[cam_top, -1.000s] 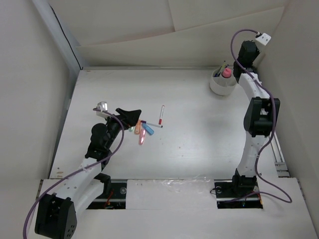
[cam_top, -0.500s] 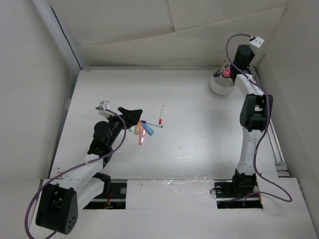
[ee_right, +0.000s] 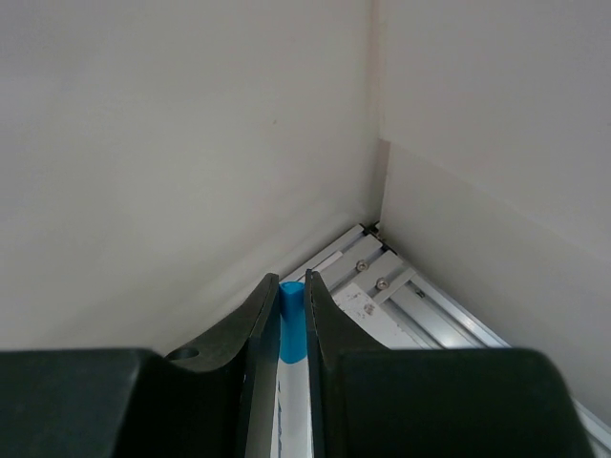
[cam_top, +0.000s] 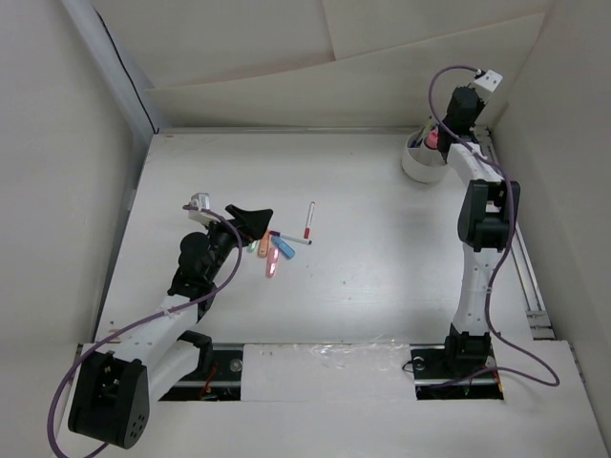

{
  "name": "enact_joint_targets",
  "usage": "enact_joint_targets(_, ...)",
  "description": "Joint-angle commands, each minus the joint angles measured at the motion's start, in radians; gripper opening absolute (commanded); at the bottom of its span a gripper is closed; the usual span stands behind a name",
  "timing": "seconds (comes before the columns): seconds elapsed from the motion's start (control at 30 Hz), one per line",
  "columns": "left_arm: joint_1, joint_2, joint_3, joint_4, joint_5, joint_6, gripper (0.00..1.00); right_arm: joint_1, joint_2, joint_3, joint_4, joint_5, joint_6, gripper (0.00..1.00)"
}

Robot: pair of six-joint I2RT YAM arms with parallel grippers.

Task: Sort the stationery into containers
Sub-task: Place the pen in the storage box.

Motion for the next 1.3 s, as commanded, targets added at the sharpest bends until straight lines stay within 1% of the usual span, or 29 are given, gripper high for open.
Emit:
enact_joint_targets(0.0, -0.001, -0.005, 0.001, 0.065, 0.006, -0.004, 1.0, 0.015, 0.025, -0.005, 0.071, -0.017, -0.01, 0.0)
enact_joint_targets(0.27, -0.001, 0.004, 0.001, 0.065, 0.006, -0.004, 1.0, 0.015, 0.034, -0.014, 0.071, -0.017, -0.028, 0.0)
enact_joint_targets(0.4, -0.001, 0.004, 0.001, 0.065, 0.006, -0.004, 1.0, 0.024, 0.013, -0.089, 0.108, -0.017, -0.028, 0.0)
enact_joint_targets(0.47, -0.001, 0.004, 0.001, 0.065, 0.006, -0.004, 1.0, 0.024, 0.0, -0.124, 0.117, -0.017, -0.028, 0.03)
enact_joint_targets(0.5, -0.001, 0.004, 0.001, 0.065, 0.006, -0.004, 1.0, 0.024, -0.022, -0.137, 0.127, -0.017, -0.028, 0.11)
enact_joint_targets(0.6, -0.001, -0.005, 0.001, 0.065, 0.015, -0.004, 1.0, 0.033, -0.055, -0.19, 0.15, -0.017, -0.028, 0.24)
enact_joint_targets(0.63, -0.001, -0.005, 0.001, 0.065, 0.015, -0.004, 1.0, 0.033, -0.081, -0.201, 0.159, -0.026, -0.028, 0.33)
enact_joint_targets(0.73, -0.001, -0.025, 0.001, 0.065, 0.024, -0.013, 1.0, 0.033, -0.139, -0.243, 0.159, -0.038, -0.028, 0.44)
enact_joint_targets(0.83, -0.001, -0.048, -0.008, 0.065, 0.033, -0.013, 1.0, 0.053, -0.187, -0.278, 0.159, -0.038, -0.028, 0.5)
enact_joint_targets(0.87, -0.001, -0.048, -0.008, 0.065, 0.033, -0.013, 1.0, 0.053, -0.219, -0.278, 0.159, -0.049, -0.028, 0.55)
enact_joint_targets(0.97, -0.001, -0.072, -0.008, 0.055, 0.033, -0.013, 1.0, 0.073, -0.286, -0.319, 0.159, -0.049, -0.028, 0.61)
enact_joint_targets(1.1, -0.001, -0.112, -0.017, 0.036, 0.033, -0.013, 1.0, 0.093, -0.381, -0.373, 0.128, -0.072, -0.028, 0.64)
enact_joint_targets(1.2, -0.001, -0.122, -0.017, 0.017, 0.033, -0.013, 1.0, 0.115, -0.469, -0.404, 0.076, -0.159, -0.019, 0.64)
enact_joint_targets(1.23, -0.001, -0.131, -0.017, 0.016, 0.042, -0.013, 1.0, 0.139, -0.492, -0.419, 0.026, -0.214, -0.01, 0.64)
enact_joint_targets(1.27, -0.001, -0.131, -0.017, 0.016, 0.043, -0.013, 1.0, 0.151, -0.515, -0.43, 0.001, -0.247, -0.01, 0.61)
